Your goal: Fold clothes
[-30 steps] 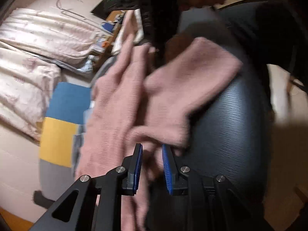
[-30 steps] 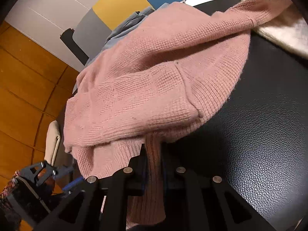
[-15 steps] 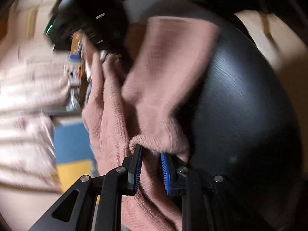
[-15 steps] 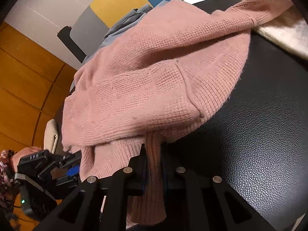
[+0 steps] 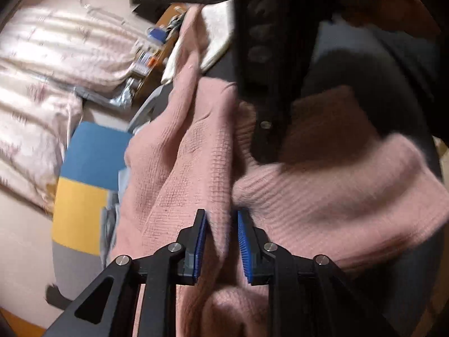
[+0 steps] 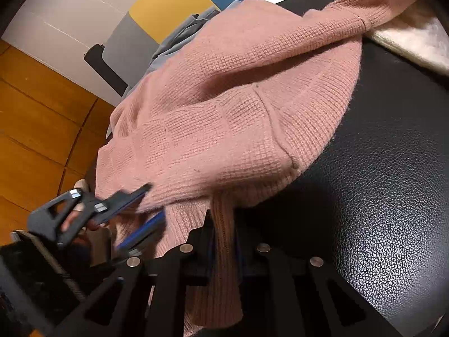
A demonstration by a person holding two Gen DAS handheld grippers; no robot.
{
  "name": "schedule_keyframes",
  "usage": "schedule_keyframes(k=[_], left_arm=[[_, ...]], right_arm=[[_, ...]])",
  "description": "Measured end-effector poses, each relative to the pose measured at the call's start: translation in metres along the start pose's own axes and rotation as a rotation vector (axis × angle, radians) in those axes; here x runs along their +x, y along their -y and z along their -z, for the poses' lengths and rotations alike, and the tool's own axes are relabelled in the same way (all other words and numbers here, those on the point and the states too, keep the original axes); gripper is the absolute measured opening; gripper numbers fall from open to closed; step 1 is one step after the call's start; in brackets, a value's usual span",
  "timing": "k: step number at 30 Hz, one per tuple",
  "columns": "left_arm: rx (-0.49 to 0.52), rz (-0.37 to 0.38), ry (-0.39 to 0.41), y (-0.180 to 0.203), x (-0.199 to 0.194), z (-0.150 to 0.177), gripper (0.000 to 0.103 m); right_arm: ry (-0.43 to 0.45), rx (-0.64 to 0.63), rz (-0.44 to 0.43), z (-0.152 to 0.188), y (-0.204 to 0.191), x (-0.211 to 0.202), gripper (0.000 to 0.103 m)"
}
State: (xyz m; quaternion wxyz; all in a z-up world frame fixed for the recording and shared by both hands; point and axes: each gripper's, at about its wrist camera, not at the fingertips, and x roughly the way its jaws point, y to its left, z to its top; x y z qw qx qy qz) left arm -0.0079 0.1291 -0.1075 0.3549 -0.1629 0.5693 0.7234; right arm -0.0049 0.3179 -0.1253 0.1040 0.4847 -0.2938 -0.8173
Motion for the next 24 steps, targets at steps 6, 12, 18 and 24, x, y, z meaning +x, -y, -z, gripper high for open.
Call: schedule_keyframes(k=[6,12,18,24], left_arm=[[-0.391,-0.052,0.019,-0.066,-0.025,0.031,0.005],[-0.866,-0.247,-0.041,-0.135,-0.078,0.135,0.005],[-1.079,-0.348,-0.360,-0.140,-0.081,0.266,0.008],[-1.161,-0.261,-0.557,-0.095,-0.071,0.340,0.008]], right_arm=[[0.005,0.004,-0.002,-0.001,-0.004,0.006,0.012],[0.013,0.000,0.007,0.001,-0.006,0.007,0.012],[0.014,0.000,0.014,0.001,-0.006,0.007,0.012],[0.008,0.009,0.040,0.001,0.002,-0.002,0.012]])
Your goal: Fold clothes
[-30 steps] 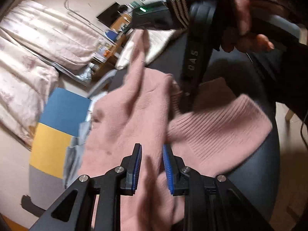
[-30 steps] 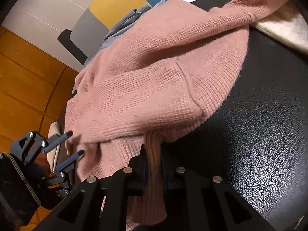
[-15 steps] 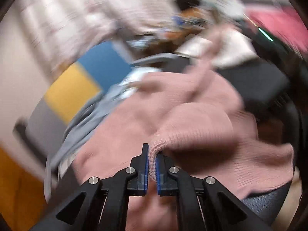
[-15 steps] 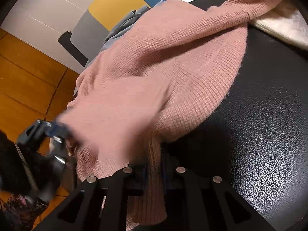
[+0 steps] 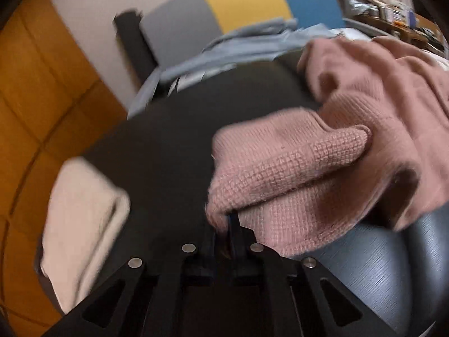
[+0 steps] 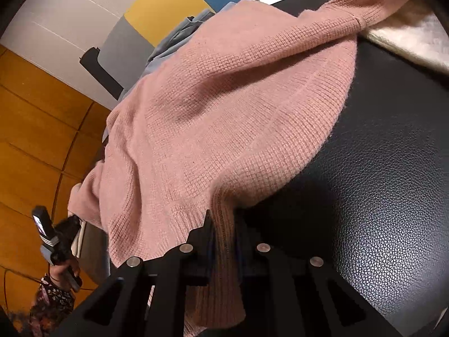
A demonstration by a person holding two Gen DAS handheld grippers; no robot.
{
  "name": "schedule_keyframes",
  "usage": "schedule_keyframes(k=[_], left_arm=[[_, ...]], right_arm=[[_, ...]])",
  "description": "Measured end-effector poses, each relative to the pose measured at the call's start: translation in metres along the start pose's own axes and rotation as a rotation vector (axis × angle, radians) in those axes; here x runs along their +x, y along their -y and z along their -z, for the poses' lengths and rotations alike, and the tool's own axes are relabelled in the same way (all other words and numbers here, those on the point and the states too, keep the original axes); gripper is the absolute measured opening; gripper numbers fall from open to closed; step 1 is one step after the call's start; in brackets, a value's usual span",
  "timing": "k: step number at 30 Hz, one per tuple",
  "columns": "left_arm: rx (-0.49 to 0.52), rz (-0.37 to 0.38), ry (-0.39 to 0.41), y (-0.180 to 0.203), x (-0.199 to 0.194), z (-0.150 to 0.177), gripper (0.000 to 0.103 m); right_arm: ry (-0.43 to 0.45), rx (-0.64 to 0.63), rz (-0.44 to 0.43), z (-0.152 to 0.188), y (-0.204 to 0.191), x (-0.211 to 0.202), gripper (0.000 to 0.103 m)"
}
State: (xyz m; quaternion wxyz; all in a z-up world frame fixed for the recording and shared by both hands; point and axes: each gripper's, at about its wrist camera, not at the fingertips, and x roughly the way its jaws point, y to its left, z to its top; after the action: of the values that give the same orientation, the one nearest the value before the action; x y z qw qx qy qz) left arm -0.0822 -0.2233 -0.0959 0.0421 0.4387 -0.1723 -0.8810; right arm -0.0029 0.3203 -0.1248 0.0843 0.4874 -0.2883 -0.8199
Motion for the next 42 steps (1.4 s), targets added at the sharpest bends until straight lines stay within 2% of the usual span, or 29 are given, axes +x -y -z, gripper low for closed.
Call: schedule_keyframes(k=[3,4,5,7,10,12,16,17,21,23,24,27,30,32,35,39,42], left_arm=[[-0.115,0.034,-0.054,-0.023,0.006,0.019,0.009],[-0.154,0.028,-0.065,-0.030,0.001,0.025,0.019],[-0.193,0.021,-0.075,-0.038,-0.003,0.032,0.023],[-0.274,-0.004,-0.098,-0.050,-0.013,0.047,0.023],[-0.358,-0.035,-0.077,-0.055,-0.042,0.071,0.023],[-0.354,-0.056,-0.012,-0.047,-0.066,0.080,0.023],[-0.304,-0.052,0.058,-0.022,-0.099,0.082,0.023],[-0.221,-0.012,0.101,-0.005,-0.112,0.072,0.023],[0.170,0.025,0.225,0.095,-0.131,0.041,0.023],[0.362,0.114,0.295,0.154,-0.139,0.033,0.024],[0.429,0.132,0.315,0.174,-0.138,0.031,0.027],[0.630,0.184,0.373,0.233,-0.135,0.026,0.028],[0.848,0.158,0.453,0.271,-0.131,0.031,0.028],[0.985,0.091,0.496,0.288,-0.125,0.039,0.028],[1.110,0.029,0.548,0.298,-0.117,0.045,0.028],[1.150,0.036,0.534,0.306,-0.113,0.033,0.028],[1.199,0.025,0.555,0.312,-0.105,0.032,0.028]], right_arm=[[-0.005,-0.004,0.028,-0.001,-0.005,0.002,0.012],[-0.006,-0.004,0.036,-0.001,-0.007,0.003,0.012],[-0.006,-0.003,0.042,-0.002,-0.010,0.004,0.012],[-0.007,0.000,0.054,-0.003,-0.013,0.004,0.012],[-0.010,0.010,0.061,-0.003,-0.014,0.004,0.015],[-0.012,0.012,0.066,-0.004,-0.014,0.003,0.015],[-0.011,0.012,0.070,-0.006,-0.024,0.011,0.015],[-0.010,0.014,0.067,-0.006,-0.025,0.014,0.015],[-0.009,0.011,0.067,-0.005,-0.022,0.013,0.015],[-0.003,-0.002,0.084,-0.003,-0.024,0.011,0.015],[0.000,-0.012,0.093,-0.003,-0.025,0.011,0.015],[-0.003,-0.054,0.124,-0.002,-0.032,0.012,0.017],[-0.015,-0.080,0.138,-0.003,-0.036,0.012,0.020],[-0.019,-0.084,0.135,-0.003,-0.038,0.014,0.022],[-0.018,-0.092,0.130,-0.002,-0.040,0.013,0.027],[-0.018,-0.103,0.130,-0.001,-0.041,0.012,0.031],[-0.022,-0.110,0.133,-0.001,-0.044,0.013,0.035]])
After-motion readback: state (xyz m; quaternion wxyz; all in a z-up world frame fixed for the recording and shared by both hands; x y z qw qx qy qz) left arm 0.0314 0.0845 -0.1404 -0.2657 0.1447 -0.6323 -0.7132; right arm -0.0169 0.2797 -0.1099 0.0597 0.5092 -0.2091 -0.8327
